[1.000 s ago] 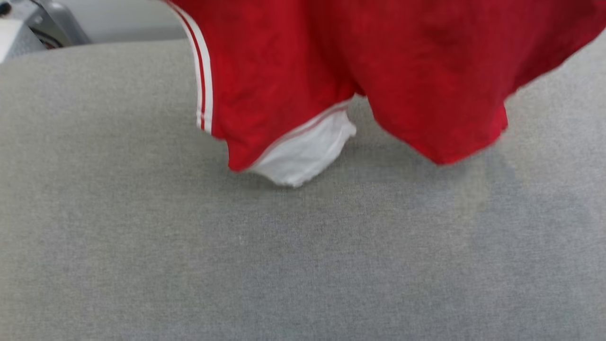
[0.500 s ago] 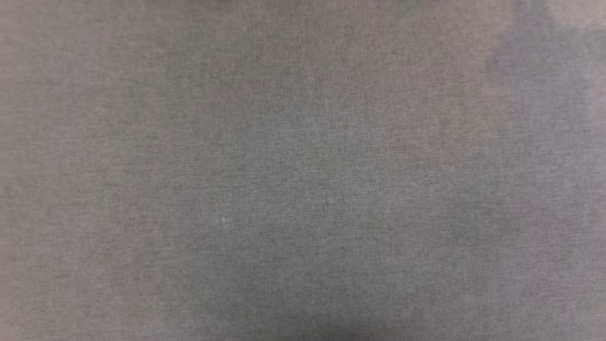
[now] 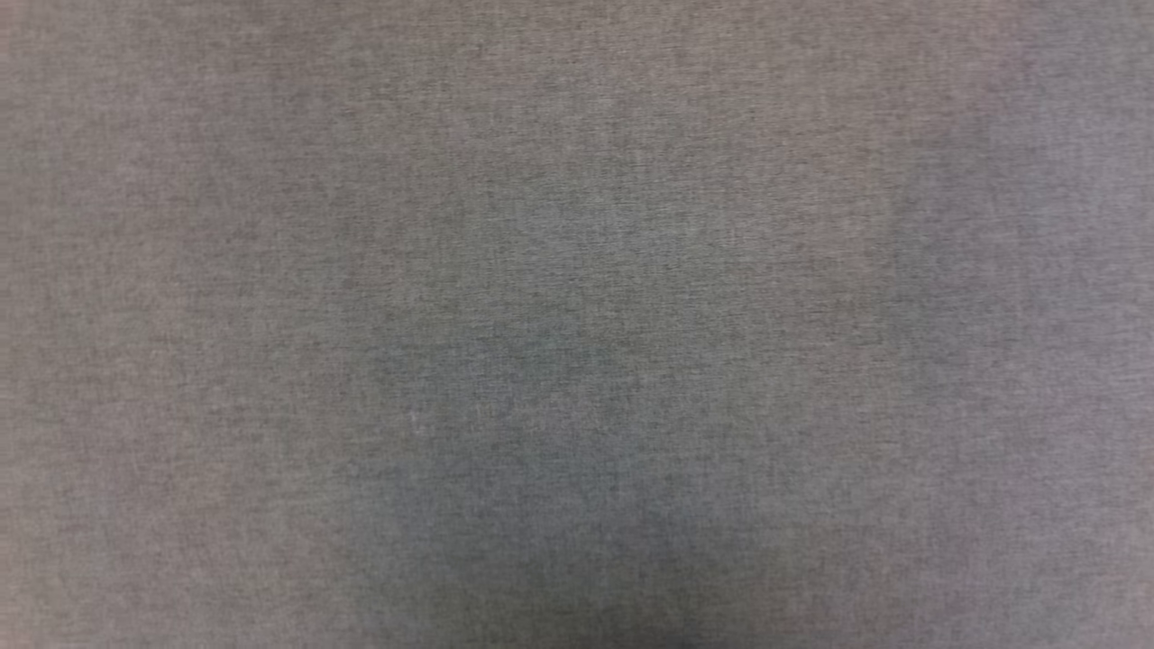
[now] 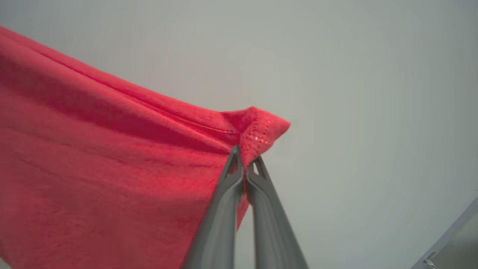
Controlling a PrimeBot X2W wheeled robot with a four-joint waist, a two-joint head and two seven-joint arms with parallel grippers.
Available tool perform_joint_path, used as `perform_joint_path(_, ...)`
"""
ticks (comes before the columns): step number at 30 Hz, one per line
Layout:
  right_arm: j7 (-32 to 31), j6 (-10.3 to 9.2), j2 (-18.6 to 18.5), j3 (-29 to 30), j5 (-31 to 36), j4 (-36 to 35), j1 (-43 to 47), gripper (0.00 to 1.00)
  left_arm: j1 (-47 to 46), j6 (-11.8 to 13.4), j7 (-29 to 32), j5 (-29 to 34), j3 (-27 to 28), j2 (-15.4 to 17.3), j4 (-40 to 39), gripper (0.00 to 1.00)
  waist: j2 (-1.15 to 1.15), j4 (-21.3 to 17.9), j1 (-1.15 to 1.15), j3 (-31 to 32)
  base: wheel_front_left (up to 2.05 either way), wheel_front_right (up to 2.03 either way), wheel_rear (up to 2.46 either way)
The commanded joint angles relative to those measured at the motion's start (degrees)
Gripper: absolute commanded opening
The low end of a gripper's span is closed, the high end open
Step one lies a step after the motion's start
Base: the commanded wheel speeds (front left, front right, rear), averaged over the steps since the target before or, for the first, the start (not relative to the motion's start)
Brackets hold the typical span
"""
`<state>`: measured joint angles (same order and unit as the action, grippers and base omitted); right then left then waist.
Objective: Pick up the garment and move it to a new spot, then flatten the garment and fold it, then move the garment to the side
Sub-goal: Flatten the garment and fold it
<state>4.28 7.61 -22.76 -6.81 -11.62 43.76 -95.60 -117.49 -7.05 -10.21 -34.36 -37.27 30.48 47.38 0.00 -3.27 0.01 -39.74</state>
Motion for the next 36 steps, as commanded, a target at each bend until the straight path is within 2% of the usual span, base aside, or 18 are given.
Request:
perform_joint_path(1,4.09,-0.12,0.43,-1.68,1.97,1.91,0.78,0.00,5.13,-0.26,-2.08,-4.62,1.43,-1.81,1.37,0.00,0.00,1.71,-0.01,-0.59,0.00,0.00,0.00)
perform_joint_path(3,6.40,-0.12,0.37,-5.16,3.30,2.34,2.62,0.00,8.89,-0.37,-3.06,-5.82,0.44,-2.63,0.23,0.00,0.00,2.44,-0.01,-0.38,0.00,0.00,0.00)
perform_joint_path(9,9.41,-0.12,0.99,-8.70,0.81,4.20,10.01,0.00,23.22,-0.42,-4.53,-8.08,-2.39,-3.23,-5.37,0.00,0.00,4.03,-0.01,2.80,0.00,0.00,0.00)
perform_joint_path(16,10.46,-0.12,0.53,-11.94,-3.79,4.14,22.31,0.00,42.75,0.32,-4.76,-8.63,-1.93,-3.03,-15.14,0.00,0.00,5.13,-0.01,9.29,0.00,0.00,0.00)
perform_joint_path(21,10.62,-0.12,-0.27,-14.43,-9.01,2.66,33.10,0.00,58.61,3.03,-4.77,-7.08,-3.53,-1.48,-22.70,0.00,0.00,5.71,-0.01,15.41,0.00,0.00,0.00)
perform_joint_path(27,10.67,-0.12,-2.94,-17.87,-14.03,-0.12,45.03,0.00,75.32,7.10,-4.78,-9.09,-4.99,0.76,-28.87,0.00,0.00,6.32,-0.01,21.20,0.00,0.00,0.00)
perform_joint_path(36,8.78,-0.12,-5.46,-18.32,-21.87,-0.97,57.38,0.00,92.86,11.45,-4.34,-12.55,-6.28,6.19,-36.84,0.00,0.00,7.16,-0.01,26.55,0.00,0.00,0.00)
